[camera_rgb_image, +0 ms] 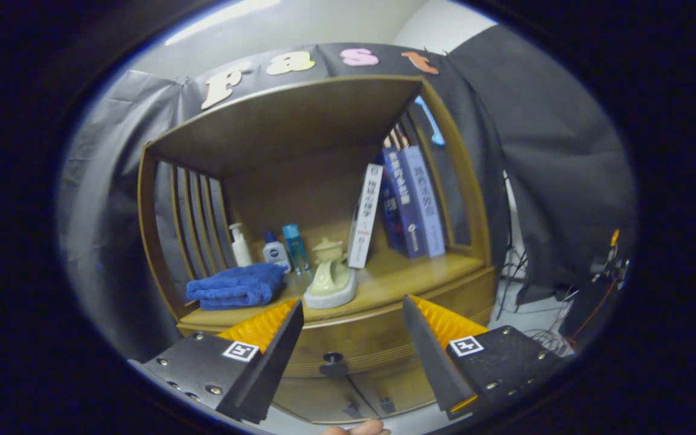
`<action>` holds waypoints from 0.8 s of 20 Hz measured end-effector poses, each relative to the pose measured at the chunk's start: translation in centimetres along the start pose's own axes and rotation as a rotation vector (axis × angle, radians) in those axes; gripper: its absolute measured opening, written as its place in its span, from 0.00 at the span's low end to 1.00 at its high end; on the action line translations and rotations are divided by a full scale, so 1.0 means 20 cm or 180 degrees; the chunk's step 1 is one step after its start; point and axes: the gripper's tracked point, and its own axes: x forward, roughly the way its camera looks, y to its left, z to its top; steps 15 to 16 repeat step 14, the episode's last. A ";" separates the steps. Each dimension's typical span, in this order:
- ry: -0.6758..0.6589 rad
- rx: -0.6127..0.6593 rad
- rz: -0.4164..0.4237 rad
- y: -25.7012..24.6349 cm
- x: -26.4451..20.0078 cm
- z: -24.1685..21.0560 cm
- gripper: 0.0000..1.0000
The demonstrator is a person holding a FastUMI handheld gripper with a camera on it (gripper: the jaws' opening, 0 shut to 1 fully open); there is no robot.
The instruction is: Pull open the drawer, take out the items inside it, and place them on the countertop above the cabinet.
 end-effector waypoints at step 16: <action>-0.0477 -0.0969 -0.0286 -0.19 -0.64 0.59 0.98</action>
